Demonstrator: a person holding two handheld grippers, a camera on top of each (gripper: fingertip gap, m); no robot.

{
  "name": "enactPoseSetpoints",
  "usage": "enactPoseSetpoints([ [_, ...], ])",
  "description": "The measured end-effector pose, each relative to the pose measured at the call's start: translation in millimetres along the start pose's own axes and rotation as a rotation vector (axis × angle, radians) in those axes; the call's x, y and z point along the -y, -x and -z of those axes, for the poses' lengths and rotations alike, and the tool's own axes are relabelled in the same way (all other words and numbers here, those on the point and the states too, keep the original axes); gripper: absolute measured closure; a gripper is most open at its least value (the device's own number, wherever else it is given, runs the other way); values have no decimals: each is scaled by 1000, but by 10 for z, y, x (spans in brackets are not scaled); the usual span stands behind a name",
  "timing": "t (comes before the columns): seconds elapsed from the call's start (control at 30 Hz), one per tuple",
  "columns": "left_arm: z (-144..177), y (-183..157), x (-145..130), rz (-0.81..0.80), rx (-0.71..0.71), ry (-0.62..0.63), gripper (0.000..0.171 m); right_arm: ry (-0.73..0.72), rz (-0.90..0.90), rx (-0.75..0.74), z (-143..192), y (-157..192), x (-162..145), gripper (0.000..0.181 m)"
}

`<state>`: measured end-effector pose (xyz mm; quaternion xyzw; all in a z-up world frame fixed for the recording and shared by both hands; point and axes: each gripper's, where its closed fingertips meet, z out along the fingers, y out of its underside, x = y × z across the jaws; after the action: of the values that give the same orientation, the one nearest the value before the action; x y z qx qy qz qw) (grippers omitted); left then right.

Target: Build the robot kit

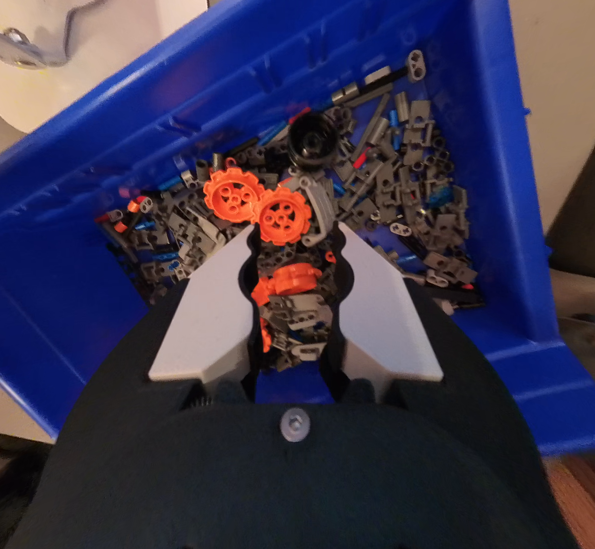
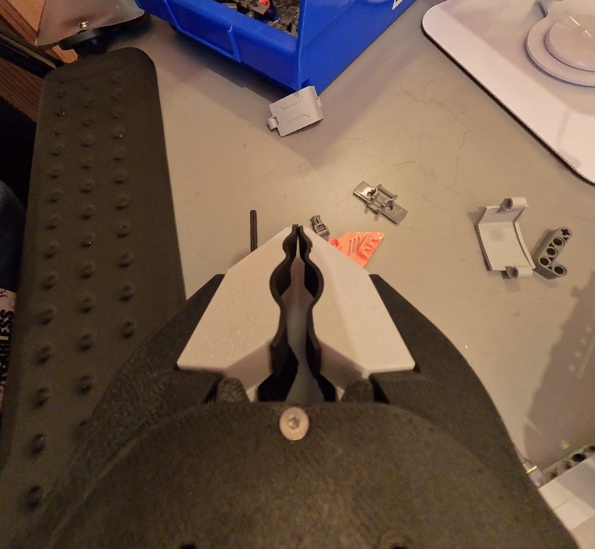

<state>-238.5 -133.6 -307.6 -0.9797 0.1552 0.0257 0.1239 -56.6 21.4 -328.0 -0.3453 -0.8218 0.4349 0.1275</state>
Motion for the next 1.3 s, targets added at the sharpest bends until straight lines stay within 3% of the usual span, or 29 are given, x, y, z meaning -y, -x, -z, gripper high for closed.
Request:
enactPoseSetpoints([
  [0.2,167,-623,-49,72,-306,0,152,-10,-4,3,11,-1,13,181],
  [0.3,67,-711,-274,46,-313,117,157,-15,-6,4,18,-1,18,181],
  [0.43,184,-623,-428,69,-295,133,149,-22,-5,4,25,0,26,181],
  [0.67,61,-726,-684,-65,-330,358,122,-24,-6,4,27,-2,30,181],
  [0.77,-24,-715,-748,-110,-304,423,123,-30,-8,2,35,-6,37,181],
  [0.87,-54,-695,-739,-115,-283,428,127,-39,-11,-1,46,-13,48,181],
  [0.93,-78,-680,-681,-119,-264,387,142,-44,-13,-2,51,-18,54,181],
  [1.3,-50,-455,-315,-3,-270,192,151,-43,-14,4,48,-14,53,181],
])
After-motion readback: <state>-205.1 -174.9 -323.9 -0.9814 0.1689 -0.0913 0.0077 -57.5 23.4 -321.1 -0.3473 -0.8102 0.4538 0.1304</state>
